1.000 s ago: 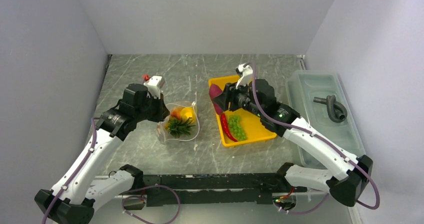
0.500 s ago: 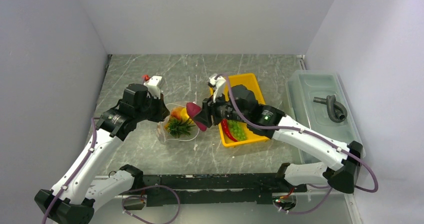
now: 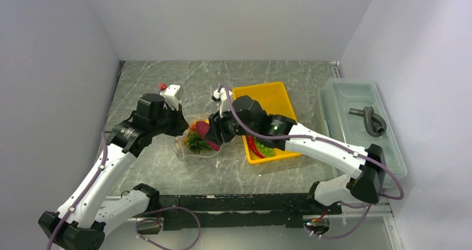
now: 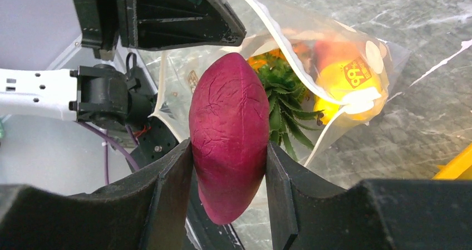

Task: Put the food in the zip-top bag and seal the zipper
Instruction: Place the fake vegetable in the zipper food storage bag.

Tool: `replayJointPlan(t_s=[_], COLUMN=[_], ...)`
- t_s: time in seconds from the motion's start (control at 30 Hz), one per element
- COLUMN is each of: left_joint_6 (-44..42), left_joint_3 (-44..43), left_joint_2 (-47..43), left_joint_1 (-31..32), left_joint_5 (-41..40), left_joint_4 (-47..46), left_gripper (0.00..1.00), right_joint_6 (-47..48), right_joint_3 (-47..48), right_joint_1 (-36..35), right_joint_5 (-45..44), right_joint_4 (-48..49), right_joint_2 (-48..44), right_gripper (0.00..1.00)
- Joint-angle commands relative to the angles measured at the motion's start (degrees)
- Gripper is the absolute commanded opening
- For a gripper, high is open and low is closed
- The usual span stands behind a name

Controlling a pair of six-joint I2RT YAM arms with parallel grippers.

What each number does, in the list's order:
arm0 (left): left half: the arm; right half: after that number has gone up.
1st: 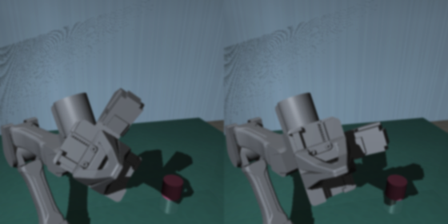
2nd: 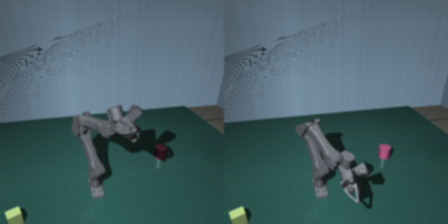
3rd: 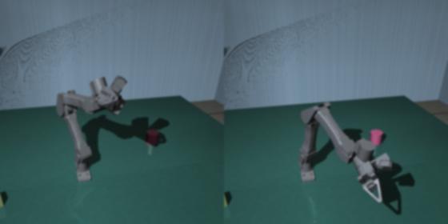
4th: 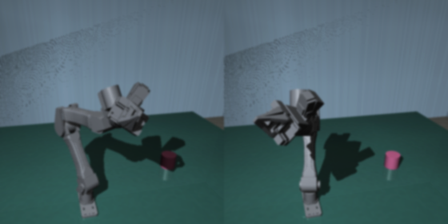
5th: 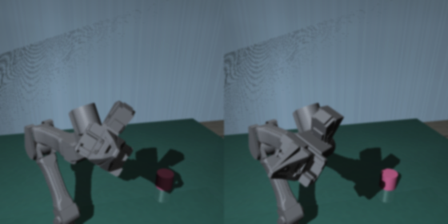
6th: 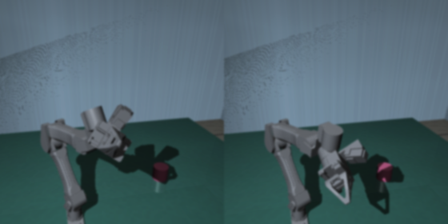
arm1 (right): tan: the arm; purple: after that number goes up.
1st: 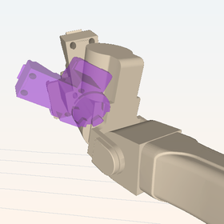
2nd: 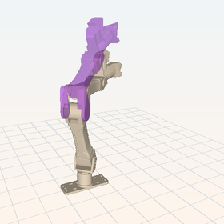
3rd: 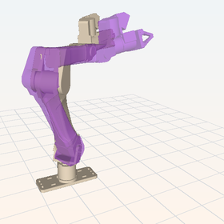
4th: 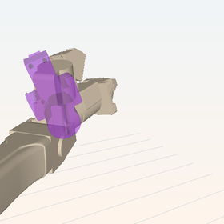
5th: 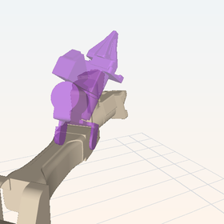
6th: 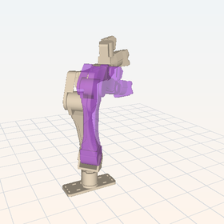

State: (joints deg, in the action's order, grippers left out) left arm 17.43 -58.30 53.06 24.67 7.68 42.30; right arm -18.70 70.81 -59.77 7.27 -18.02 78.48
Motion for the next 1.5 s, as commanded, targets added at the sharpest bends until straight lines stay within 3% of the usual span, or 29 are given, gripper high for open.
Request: replayJointPlan(t_s=[0.0,0.37,0.77,1.23,1.47], left_joint_6=[-0.1,0.0,0.0,0.0,0.0], left_joint_3=[-0.1,0.0,0.0,0.0,0.2], left_joint_2=[-1.2,-1.1,-1.4,-1.6,-1.9], left_joint_1=[-0.2,-0.3,-0.3,-0.2,-0.3], left_joint_5=[-0.2,0.3,1.0,1.8,1.9], left_joint_4=[-1.2,-1.3,-1.6,-1.6,-1.9], left_gripper=[0.0,0.0,0.0,0.0,0.0], right_joint_6=[-3.5,-14.2,-26.4,-37.6,-40.6], right_joint_3=[3.7,6.8,5.7,7.6,8.2], right_joint_1=[-0.3,-0.7,-0.8,-1.8,-1.8], right_joint_5=[-1.6,-4.5,-15.7,-24.7,-25.9], right_joint_4=[0.3,-0.2,2.4,5.1,6.8], right_joint_2=[1.9,8.5,12.1,17.7,19.4], right_gripper=[0.16,0.16,0.14,0.19,0.27])
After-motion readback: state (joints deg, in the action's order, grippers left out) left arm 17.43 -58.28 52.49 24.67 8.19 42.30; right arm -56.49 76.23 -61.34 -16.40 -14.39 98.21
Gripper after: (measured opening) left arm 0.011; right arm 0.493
